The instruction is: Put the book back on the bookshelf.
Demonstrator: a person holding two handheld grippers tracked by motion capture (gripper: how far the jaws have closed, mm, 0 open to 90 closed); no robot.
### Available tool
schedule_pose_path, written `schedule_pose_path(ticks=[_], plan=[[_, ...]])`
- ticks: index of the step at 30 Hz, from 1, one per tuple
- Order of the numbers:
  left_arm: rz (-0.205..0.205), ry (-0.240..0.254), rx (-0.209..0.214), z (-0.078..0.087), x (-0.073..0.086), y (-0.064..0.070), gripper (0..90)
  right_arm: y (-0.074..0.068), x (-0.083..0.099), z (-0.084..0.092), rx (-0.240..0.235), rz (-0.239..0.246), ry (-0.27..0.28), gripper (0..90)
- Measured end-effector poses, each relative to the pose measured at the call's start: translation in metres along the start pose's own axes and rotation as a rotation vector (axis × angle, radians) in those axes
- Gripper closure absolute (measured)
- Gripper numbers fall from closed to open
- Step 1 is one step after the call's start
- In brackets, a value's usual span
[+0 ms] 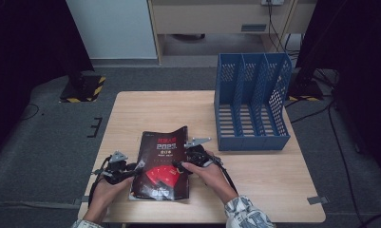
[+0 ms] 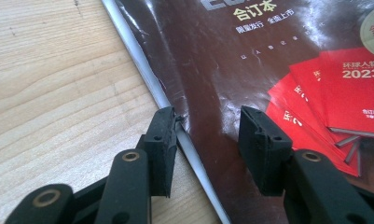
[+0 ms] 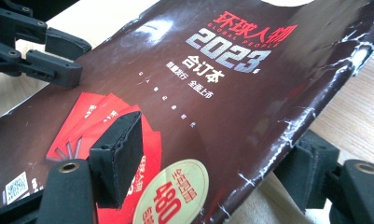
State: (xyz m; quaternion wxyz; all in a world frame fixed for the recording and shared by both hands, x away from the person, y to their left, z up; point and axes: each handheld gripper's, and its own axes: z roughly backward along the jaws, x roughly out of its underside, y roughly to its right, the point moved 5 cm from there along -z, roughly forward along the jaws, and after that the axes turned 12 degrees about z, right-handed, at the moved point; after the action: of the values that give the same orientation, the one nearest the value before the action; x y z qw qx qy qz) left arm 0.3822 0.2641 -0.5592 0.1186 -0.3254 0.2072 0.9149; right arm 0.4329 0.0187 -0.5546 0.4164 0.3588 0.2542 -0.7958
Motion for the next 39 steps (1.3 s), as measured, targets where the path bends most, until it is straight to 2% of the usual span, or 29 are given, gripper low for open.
schedule_pose_path(ticks=[2,17,21,25,29,39], plan=[[-0.003,-0.001,0.004,0.000,0.000,0.001,56.5,0.001,-0.002,-0.001,-0.002,-0.011,-0.004,30.4],[-0.007,0.007,0.022,-0.004,-0.001,0.004,56.9,0.003,-0.011,-0.005,-0.006,-0.001,-0.033,33.5],[0.005,0.011,0.034,-0.005,-0.001,0.004,55.9,0.001,-0.012,-0.008,0.000,0.001,-0.044,34.1],[0.000,0.013,0.038,-0.006,-0.002,0.005,55.7,0.003,-0.011,-0.011,0.002,0.013,-0.051,36.4],[-0.007,0.011,0.044,-0.007,-0.002,0.006,55.4,0.005,-0.011,-0.011,0.004,0.001,-0.065,37.8],[-0.031,0.012,0.046,-0.014,-0.006,0.012,54.5,0.002,-0.018,-0.018,0.000,0.033,-0.094,39.8]])
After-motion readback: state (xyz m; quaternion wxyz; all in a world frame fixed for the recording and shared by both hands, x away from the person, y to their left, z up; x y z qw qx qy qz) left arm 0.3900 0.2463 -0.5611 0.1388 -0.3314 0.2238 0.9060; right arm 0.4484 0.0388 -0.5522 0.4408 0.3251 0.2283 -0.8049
